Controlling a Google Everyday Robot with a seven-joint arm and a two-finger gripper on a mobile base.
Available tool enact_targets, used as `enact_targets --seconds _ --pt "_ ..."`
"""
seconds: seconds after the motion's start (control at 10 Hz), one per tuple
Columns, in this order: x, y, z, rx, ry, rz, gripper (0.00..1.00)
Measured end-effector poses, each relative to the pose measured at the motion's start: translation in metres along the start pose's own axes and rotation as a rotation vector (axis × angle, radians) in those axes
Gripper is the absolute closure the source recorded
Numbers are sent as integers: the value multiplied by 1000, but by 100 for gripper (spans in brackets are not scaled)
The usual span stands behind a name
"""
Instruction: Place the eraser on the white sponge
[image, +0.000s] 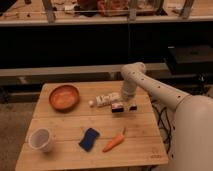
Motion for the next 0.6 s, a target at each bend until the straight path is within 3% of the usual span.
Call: enact_targets --seconds 0.4,0.6 --pt "-22 1 2 -2 13 -20 92" --pt "-23 3 3 -1 19 -21 92"
